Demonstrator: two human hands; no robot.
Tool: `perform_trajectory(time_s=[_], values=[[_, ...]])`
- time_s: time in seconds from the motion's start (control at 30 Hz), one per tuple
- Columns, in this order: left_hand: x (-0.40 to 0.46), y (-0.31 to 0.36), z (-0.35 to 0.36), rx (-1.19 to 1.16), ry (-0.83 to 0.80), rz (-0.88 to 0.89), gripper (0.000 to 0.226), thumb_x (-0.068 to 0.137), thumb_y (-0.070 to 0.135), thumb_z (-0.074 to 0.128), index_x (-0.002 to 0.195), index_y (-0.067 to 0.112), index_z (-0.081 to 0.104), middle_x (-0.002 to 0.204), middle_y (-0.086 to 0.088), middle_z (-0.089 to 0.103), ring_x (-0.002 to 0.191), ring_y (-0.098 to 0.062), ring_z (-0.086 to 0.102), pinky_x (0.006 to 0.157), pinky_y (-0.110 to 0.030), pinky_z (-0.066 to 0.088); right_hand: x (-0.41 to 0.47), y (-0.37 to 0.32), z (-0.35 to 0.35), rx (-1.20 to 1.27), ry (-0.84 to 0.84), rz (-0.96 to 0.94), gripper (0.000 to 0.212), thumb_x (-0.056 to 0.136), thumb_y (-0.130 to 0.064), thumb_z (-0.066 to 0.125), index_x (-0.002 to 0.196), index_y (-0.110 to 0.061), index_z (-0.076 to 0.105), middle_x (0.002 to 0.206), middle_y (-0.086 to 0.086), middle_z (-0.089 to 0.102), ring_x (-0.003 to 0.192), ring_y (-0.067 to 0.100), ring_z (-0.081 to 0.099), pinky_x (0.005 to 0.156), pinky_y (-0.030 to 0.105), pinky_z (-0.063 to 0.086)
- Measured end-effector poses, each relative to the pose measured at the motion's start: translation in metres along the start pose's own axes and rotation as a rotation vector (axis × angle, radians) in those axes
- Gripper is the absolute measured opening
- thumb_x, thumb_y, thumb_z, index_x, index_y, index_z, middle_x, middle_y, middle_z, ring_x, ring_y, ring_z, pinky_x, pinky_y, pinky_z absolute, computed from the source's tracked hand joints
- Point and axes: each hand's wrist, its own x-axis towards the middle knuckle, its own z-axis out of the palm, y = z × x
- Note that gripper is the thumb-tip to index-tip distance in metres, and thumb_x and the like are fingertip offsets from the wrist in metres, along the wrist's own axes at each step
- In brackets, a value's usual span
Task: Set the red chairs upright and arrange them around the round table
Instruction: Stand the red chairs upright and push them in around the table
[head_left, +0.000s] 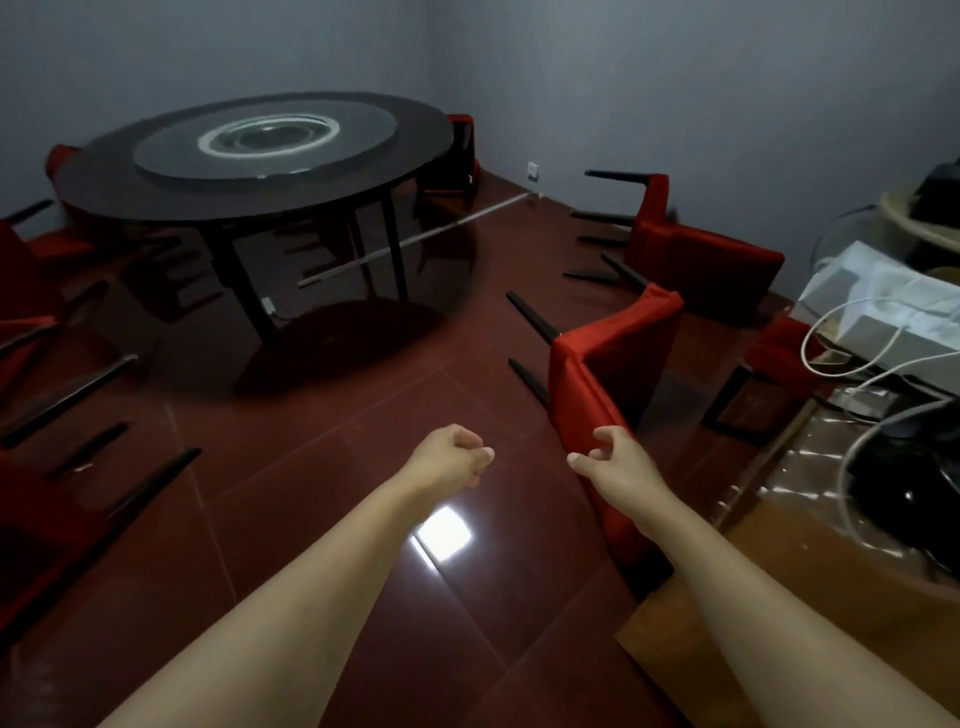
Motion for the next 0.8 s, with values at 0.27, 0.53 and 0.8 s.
perform_trajectory(time_s=[0.27, 0.53, 0.8], values=[[0.110, 0.016, 0.004, 0.047, -0.102, -0.011, 0.022, 0.093, 0.009, 0.058, 0.114, 0.003, 0.055, 0.085, -0.006, 0.058, 0.067, -0.010, 0.054, 0.037, -0.007, 0.035, 0.084, 0.000, 0.008, 0.017, 0.038, 0.138, 0.059, 0.088, -0.029, 0.066, 0.139, -0.016, 0.039, 0.130, 0.006, 0.053, 0.118, 0.020, 0.052, 0.090, 0.026, 0.040], [0.256, 0.028, 0.026, 0.217, -0.335, 0.042, 0.011, 0.087, 0.011, 0.063, 0.097, 0.011, 0.059, 0.082, -0.006, 0.063, 0.068, -0.017, 0.060, 0.066, -0.026, 0.048, 0.166, 0.011, 0.026, 0.159, 0.199, 0.365, 0.059, 0.089, -0.031, 0.064, 0.139, -0.018, 0.038, 0.131, 0.005, 0.052, 0.117, 0.020, 0.052, 0.094, 0.028, 0.040], [0.322, 0.018, 0.088, 0.398, -0.519, 0.085, 0.021, 0.086, 0.022, 0.066, 0.105, 0.017, 0.061, 0.092, -0.004, 0.068, 0.090, -0.022, 0.066, 0.074, -0.028, 0.046, 0.203, 0.062, 0.034, 0.245, 0.304, 0.560, 0.058, 0.088, -0.027, 0.066, 0.138, -0.017, 0.039, 0.131, 0.006, 0.052, 0.114, 0.021, 0.055, 0.099, 0.034, 0.045]])
